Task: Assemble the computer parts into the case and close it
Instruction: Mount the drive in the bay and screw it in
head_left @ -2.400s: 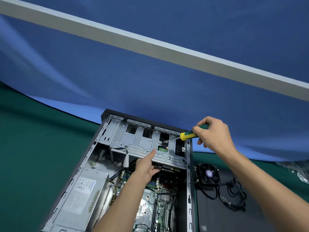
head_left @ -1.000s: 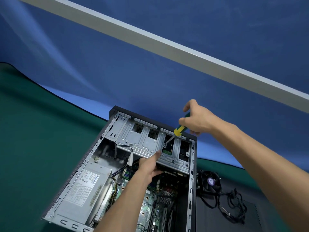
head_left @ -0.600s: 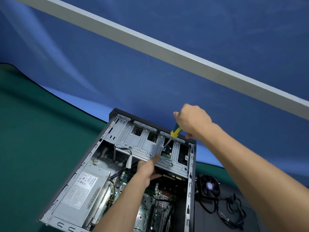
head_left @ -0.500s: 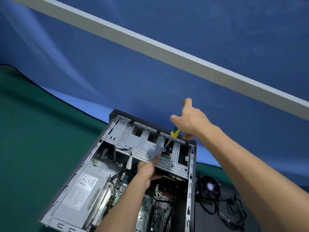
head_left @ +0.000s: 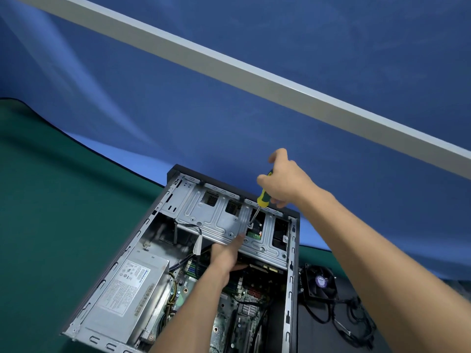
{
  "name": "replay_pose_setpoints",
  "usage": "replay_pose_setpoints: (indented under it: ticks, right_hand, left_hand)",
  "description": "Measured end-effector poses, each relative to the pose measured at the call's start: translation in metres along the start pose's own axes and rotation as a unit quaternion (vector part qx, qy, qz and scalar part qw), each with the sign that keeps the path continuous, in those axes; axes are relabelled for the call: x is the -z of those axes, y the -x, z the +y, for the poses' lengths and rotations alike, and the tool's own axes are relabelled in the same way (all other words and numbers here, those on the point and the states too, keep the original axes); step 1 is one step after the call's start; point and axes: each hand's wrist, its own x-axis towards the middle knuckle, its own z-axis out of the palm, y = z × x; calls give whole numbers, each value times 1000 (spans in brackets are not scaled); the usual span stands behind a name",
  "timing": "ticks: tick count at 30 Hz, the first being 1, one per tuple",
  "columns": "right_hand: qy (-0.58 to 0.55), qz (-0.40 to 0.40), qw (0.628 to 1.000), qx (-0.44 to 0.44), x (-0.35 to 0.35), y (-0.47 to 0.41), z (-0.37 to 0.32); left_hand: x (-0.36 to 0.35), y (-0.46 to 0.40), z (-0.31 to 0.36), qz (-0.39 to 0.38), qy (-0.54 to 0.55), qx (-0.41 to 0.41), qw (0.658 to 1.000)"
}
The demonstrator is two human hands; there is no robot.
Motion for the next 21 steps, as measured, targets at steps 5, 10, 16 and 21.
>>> replay_pose_setpoints:
  ticks: [5, 10, 16, 21]
  right_hand:
    - [56, 72, 995, -37, -2, -2, 4]
    - [-14, 17, 999, -44, 4, -1, 11]
    - [-52, 6, 997, -59, 11, 1, 23]
    - [83, 96, 992, -26, 0, 5, 23]
  left_hand:
    - [2, -4, 0, -14, -15, 4, 1000]
    - [3, -9, -2, -11, -46, 27, 998]
    - [4, -11, -3, -18, -44, 33, 998]
    - [3, -8, -3, -17, -44, 33, 998]
